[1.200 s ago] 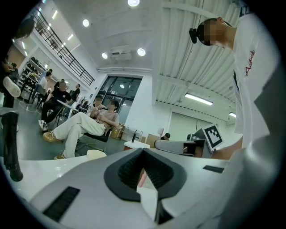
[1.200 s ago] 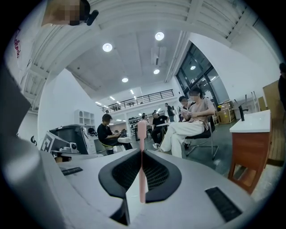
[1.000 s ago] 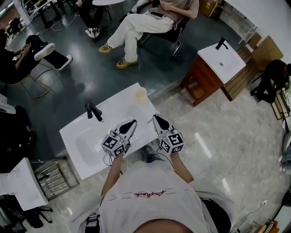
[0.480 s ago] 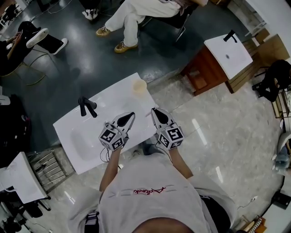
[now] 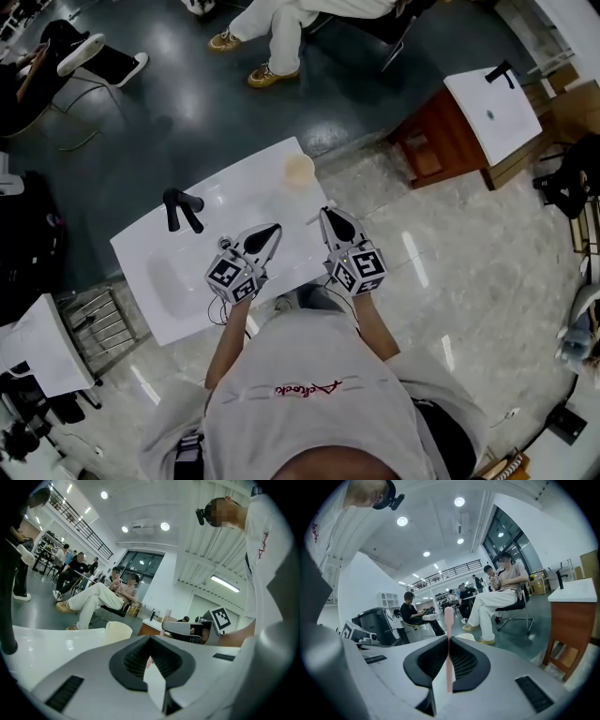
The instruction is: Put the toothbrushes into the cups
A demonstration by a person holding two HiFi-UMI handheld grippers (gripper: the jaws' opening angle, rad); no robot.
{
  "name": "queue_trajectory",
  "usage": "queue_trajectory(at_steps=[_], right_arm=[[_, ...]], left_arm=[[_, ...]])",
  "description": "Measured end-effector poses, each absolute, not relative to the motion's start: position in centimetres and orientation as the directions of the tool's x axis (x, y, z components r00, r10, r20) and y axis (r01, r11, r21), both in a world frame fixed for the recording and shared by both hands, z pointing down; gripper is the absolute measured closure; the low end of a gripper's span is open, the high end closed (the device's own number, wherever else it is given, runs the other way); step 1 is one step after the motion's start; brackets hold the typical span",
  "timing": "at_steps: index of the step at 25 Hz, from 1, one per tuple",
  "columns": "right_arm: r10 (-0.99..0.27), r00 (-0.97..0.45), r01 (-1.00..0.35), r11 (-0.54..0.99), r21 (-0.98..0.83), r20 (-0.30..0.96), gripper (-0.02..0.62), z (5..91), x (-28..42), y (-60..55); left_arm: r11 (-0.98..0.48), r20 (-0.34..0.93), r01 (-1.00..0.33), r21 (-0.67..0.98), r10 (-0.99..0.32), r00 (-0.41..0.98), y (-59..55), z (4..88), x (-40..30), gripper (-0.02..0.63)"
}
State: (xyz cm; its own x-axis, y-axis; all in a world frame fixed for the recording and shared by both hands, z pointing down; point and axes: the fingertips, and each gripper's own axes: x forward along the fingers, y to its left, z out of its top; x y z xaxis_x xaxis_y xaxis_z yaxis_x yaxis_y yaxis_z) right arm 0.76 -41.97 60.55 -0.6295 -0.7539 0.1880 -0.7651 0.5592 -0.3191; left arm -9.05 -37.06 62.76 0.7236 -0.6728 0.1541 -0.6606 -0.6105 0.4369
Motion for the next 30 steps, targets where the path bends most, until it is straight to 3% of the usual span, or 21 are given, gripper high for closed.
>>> queue_trajectory(at_steps=[18, 30], right_arm=[[-0.761, -0.648, -0.744, 0.641, -0.187, -0.03, 0.586, 50.8, -0.4, -52.9], [-0.737, -0.672, -0.723, 0.634, -0.276, 0.067, 0.586, 56.9, -2.3, -52.8]], left_arm=[[-0.575, 0.156, -0.688, 0.443, -0.706, 0.691, -36.4, 62.8, -9.9, 0.592], [-0.54, 0.177, -0.705, 0.46, -0.722, 0.669, -36.3, 63.6, -10.5, 0.591]])
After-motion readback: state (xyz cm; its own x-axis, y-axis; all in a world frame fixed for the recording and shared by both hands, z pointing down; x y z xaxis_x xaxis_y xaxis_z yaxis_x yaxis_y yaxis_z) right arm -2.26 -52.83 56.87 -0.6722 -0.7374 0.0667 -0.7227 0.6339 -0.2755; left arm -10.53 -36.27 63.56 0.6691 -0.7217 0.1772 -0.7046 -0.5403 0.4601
